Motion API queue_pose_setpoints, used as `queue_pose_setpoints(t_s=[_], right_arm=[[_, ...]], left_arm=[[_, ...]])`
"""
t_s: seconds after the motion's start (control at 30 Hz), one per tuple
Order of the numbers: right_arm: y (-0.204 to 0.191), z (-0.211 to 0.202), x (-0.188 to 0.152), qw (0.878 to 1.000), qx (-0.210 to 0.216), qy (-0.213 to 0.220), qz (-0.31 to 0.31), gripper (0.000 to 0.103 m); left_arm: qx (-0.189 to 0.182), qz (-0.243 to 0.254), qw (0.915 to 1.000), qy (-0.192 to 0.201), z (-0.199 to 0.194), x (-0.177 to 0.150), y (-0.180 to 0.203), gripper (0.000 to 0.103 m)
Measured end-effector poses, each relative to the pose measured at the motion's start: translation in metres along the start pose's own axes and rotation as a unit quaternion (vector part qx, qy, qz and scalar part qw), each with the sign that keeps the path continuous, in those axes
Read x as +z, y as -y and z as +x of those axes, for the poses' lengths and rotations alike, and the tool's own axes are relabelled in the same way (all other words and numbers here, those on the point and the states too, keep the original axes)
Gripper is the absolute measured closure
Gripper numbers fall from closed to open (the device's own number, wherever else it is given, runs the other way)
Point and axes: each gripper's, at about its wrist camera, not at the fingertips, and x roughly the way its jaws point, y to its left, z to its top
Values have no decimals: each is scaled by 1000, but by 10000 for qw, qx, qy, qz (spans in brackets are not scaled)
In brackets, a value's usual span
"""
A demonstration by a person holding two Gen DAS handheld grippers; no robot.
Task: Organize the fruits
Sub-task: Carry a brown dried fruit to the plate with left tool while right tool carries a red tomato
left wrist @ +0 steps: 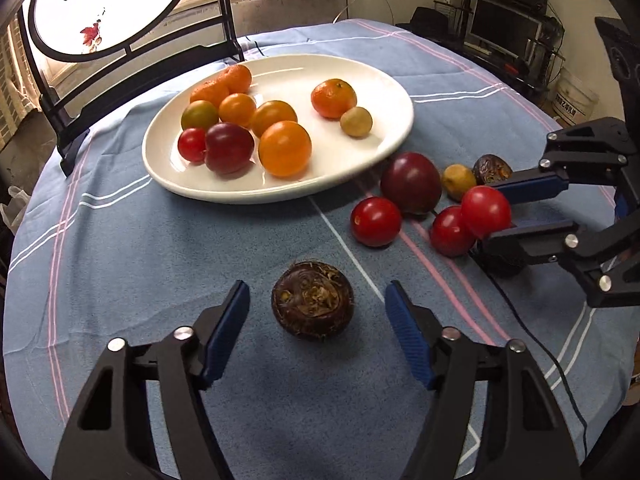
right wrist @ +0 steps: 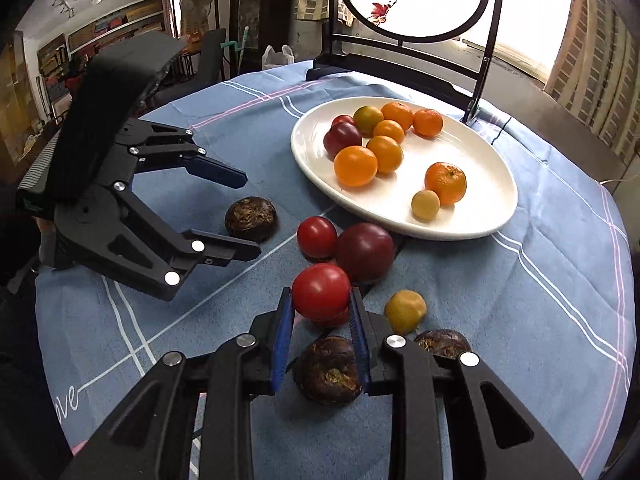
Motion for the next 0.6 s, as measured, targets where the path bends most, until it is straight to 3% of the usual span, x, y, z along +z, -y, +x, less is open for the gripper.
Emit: queue_pose_setpoints(t_s=[0.03, 0.2, 0.4, 0.6], right_arm=[[1, -1, -1, 10000, 0, 27, 32, 76], [0, -7, 0, 9998, -63, 173, 57, 76], [-3, -11, 14, 9981, -502, 346, 12, 76], [-9, -21, 28, 9933, -984, 570, -204, 76]], left_arm=[[34, -40, 10000, -74, 4, 1, -1, 60], [123, -58, 9998, 137, -10, 1, 0, 61], [387, -98, 9970, 658, -45, 17, -1, 61], [556, -294, 9939, 908, -64, 36, -9, 61]])
